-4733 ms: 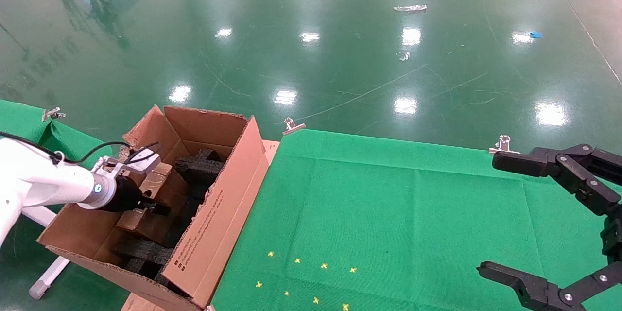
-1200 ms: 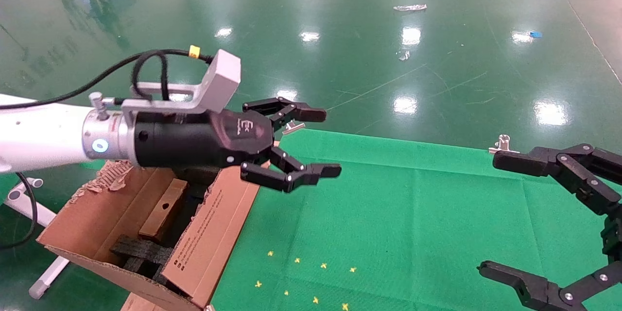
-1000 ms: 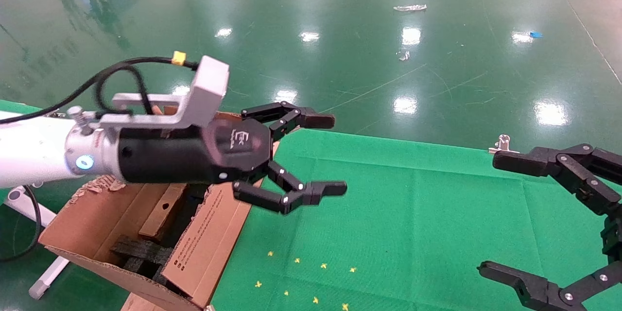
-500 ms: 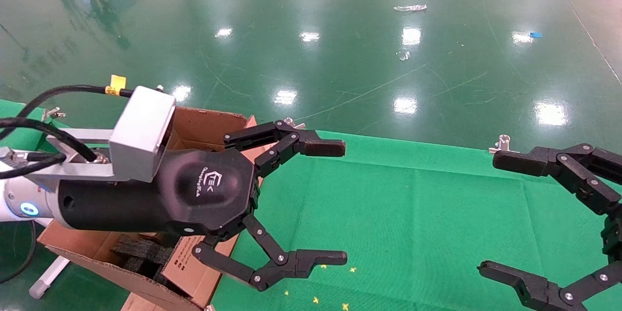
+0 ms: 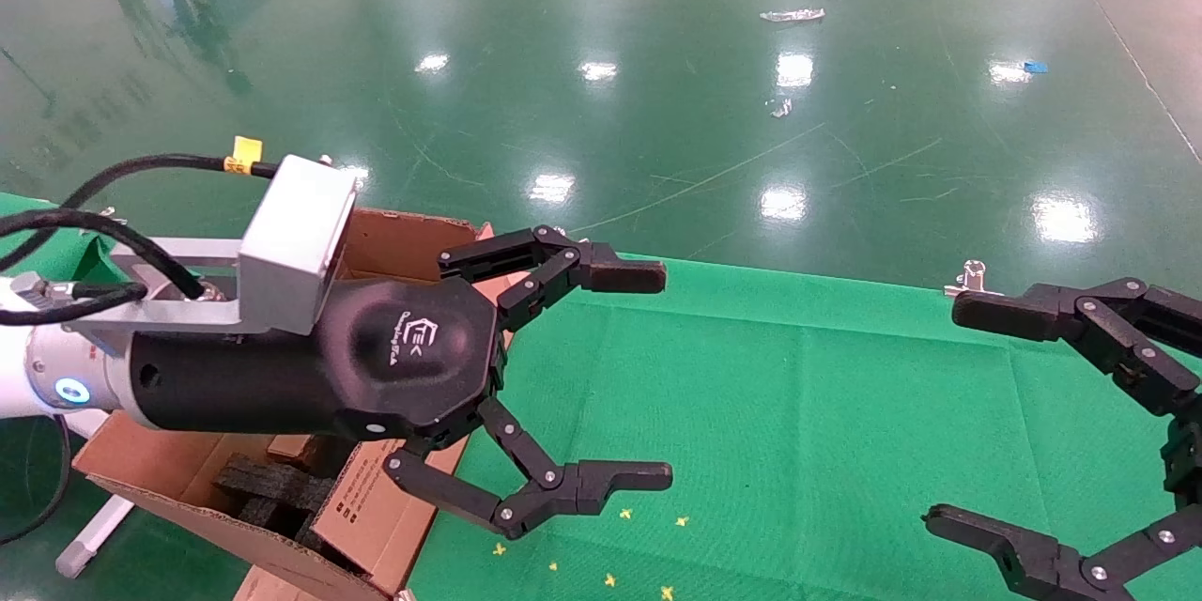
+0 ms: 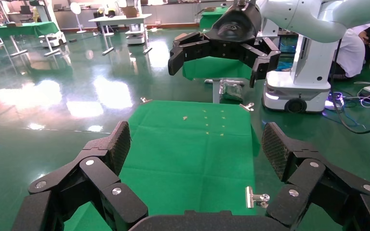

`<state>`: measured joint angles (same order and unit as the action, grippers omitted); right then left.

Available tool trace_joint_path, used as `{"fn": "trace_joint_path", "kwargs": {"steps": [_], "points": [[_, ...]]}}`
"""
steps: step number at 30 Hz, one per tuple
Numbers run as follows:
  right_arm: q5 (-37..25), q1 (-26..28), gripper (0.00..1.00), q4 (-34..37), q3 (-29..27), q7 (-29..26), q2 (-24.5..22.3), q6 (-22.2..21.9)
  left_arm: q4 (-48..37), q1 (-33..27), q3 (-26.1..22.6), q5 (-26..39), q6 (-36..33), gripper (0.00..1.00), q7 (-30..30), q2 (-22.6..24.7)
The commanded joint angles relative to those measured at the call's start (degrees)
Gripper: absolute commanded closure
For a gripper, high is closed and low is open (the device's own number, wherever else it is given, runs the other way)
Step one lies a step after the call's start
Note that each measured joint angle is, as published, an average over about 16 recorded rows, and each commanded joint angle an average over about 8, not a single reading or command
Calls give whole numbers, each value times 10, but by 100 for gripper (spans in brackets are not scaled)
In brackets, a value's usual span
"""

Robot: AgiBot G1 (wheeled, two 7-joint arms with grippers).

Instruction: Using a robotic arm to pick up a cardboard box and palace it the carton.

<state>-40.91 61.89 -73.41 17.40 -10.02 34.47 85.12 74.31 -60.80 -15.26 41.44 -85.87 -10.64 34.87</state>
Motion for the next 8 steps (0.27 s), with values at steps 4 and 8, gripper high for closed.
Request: {"fn": "trace_joint_path", "kwargs": {"steps": [4, 8], "points": [[0, 0, 0, 0, 0, 0, 0, 0, -3, -3, -3, 2, 1, 0, 0, 1], [0, 0, 0, 0, 0, 0, 0, 0, -4, -4, -5, 2, 1, 0, 0, 1]]}}
